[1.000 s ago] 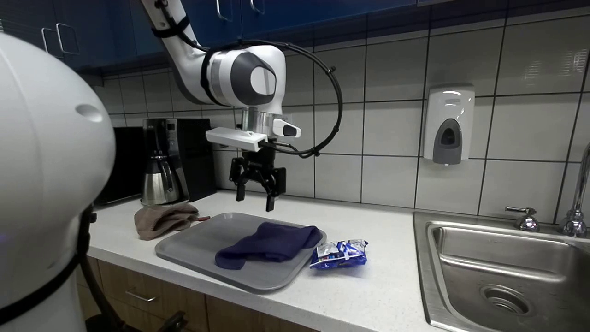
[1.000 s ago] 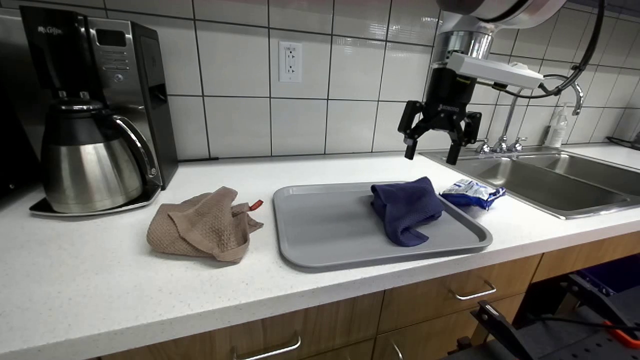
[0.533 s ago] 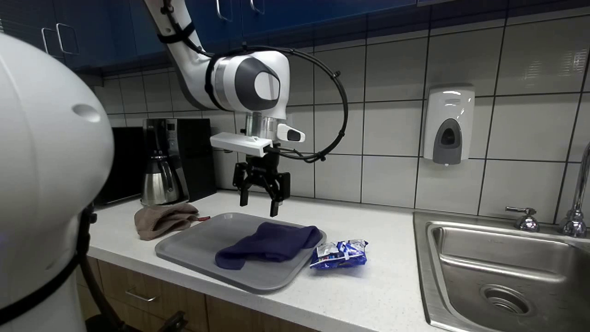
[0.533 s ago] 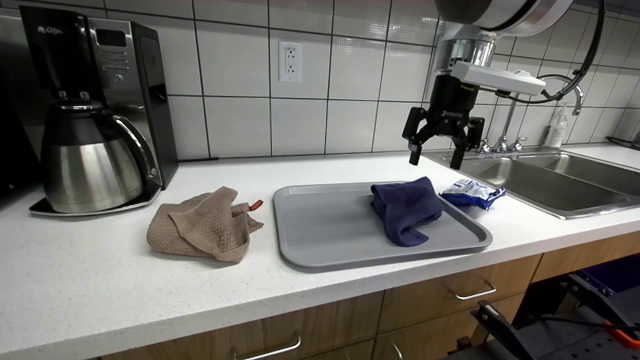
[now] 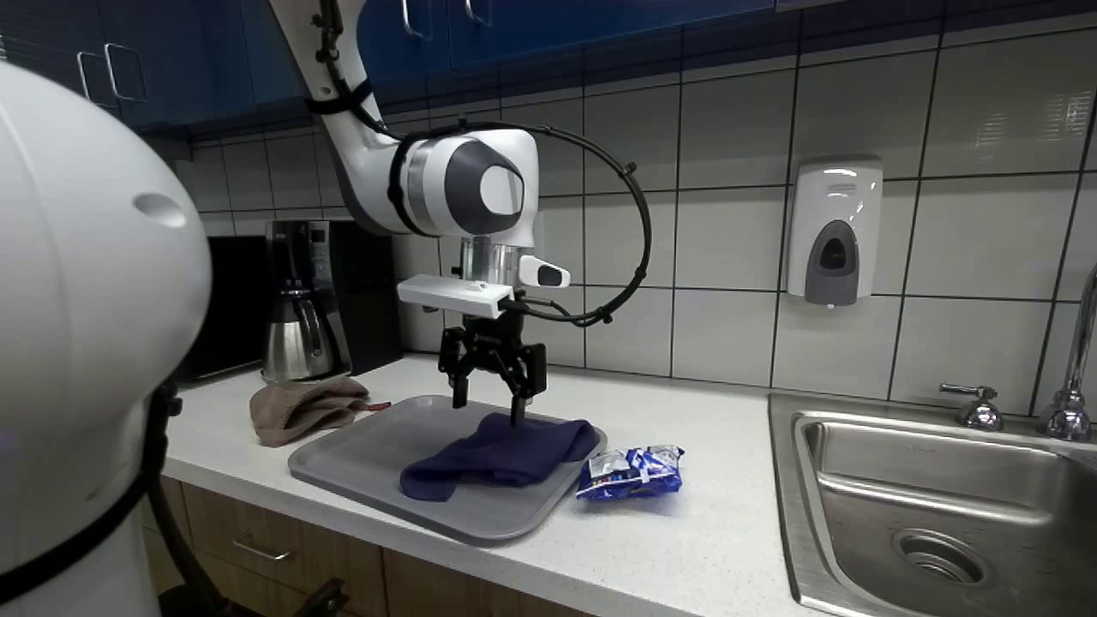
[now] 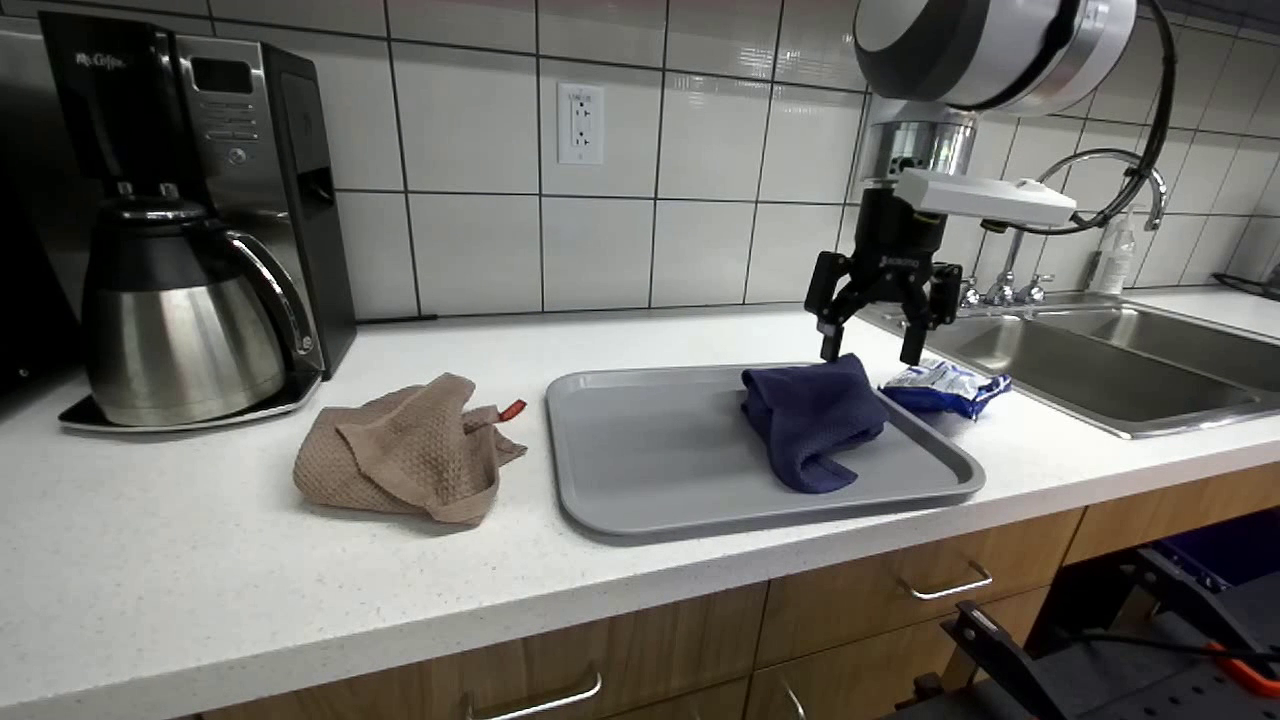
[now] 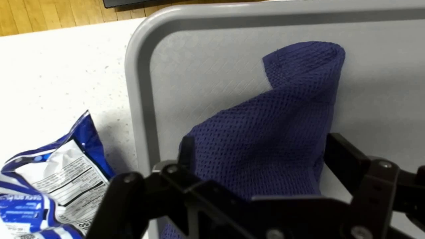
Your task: Remove the towels from the tray
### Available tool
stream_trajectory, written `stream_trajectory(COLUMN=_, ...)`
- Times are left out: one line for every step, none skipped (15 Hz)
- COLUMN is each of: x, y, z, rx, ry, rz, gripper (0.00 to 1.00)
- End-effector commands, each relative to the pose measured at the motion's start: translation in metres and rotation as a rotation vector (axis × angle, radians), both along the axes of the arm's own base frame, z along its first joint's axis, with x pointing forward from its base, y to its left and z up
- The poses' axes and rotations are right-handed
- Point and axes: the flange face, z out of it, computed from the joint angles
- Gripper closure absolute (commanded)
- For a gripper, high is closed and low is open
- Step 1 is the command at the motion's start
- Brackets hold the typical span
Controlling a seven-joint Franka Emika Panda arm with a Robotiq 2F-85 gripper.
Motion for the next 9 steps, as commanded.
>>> stream_trajectory(x=0.007, y=-0.003, z=-0.008, rx=-0.038, ry=-0.009, rz=-0.011, gripper=0.0)
stream_trajectory(x=0.008, y=-0.004, z=-0.011, rx=-0.041, ry=-0.009, rz=-0.016, gripper=0.0)
stream_trajectory(x=0.008, y=-0.005, z=-0.014, rx=-0.047, ry=-0.009, rz=-0.022, gripper=0.0)
stream_trajectory(x=0.009, y=-0.006, z=-0.017, rx=-0.052, ry=-0.01, rz=-0.032, gripper=0.0)
stream_trajectory(x=0.01, y=-0.008, z=-0.02, rx=-0.062, ry=-0.012, rz=-0.046, gripper=0.0)
stream_trajectory(x=0.01, y=-0.01, z=-0.023, rx=-0.06, ry=-0.01, rz=-0.057, gripper=0.0)
stream_trajectory(x=0.01, y=-0.011, z=-0.026, rx=-0.066, ry=-0.009, rz=-0.072, gripper=0.0)
stream_trajectory(x=0.011, y=-0.013, z=-0.03, rx=-0.071, ry=-0.008, rz=-0.084, gripper=0.0)
stream_trajectory(x=0.013, y=-0.015, z=-0.033, rx=-0.073, ry=-0.008, rz=-0.094, gripper=0.0)
